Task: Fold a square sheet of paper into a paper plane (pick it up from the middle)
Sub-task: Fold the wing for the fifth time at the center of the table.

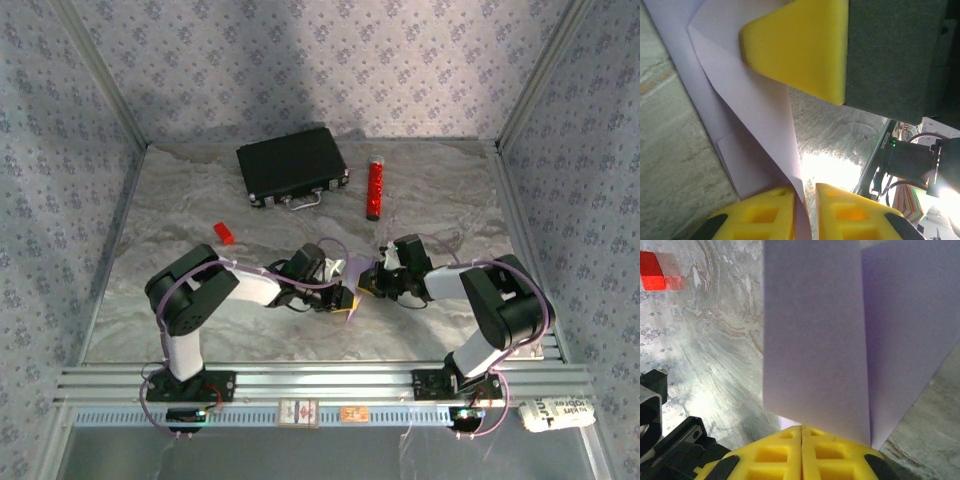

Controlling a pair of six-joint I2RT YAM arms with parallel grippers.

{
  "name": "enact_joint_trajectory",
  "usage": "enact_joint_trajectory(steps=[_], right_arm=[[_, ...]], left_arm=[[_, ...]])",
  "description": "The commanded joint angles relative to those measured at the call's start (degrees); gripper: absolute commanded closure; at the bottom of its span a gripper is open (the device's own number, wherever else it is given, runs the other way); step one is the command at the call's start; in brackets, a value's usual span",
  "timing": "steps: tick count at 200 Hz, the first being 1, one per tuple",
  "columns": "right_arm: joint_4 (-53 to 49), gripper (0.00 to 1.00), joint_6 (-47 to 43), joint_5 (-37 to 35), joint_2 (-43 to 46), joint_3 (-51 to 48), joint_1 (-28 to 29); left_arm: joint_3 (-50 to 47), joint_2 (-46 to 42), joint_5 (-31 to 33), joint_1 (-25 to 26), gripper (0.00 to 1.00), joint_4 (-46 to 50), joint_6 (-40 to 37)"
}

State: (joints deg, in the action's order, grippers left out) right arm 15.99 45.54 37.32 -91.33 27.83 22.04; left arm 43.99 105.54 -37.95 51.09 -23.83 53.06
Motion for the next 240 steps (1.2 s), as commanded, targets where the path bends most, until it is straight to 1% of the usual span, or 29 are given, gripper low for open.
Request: enact_joint_trajectory(steps=[1,22,37,118,174,240], right_arm=[[-5.0,0.92,-1.25,-5.86,-2.96,-0.71,0.81],[-4.84,0.92,-1.23,-5.94,-3.14,-0.79,0.76],[-4.9,0.92,-1.19,-5.86,-3.17,-0.7,0.81],[-5.67,0.92,-1.25,-6.46,-4.23,-0.37,0.82],[-6.49,0.92,-1.29,-7.46,-4.56,-0.35,0.99],[-7.11,0.93,-1.34,-8.22,-4.46,-0.42,1.07]], left_arm=[[-0.51,0.98,-1.33,-0.2,0.84,-0.48,-0.77],[-0.5,1.38,-1.59,-0.19,0.87,-0.51,-0.76],[-0.53,1.6,-1.92,-0.16,0.95,-1.01,-0.61],[-0.67,2.63,-4.12,0.24,0.99,-1.66,-0.57],[-1.23,3.19,-4.99,0.83,1.0,-1.65,-0.75],[-1.87,3.1,-6.18,1.68,0.95,-0.34,-1.02]])
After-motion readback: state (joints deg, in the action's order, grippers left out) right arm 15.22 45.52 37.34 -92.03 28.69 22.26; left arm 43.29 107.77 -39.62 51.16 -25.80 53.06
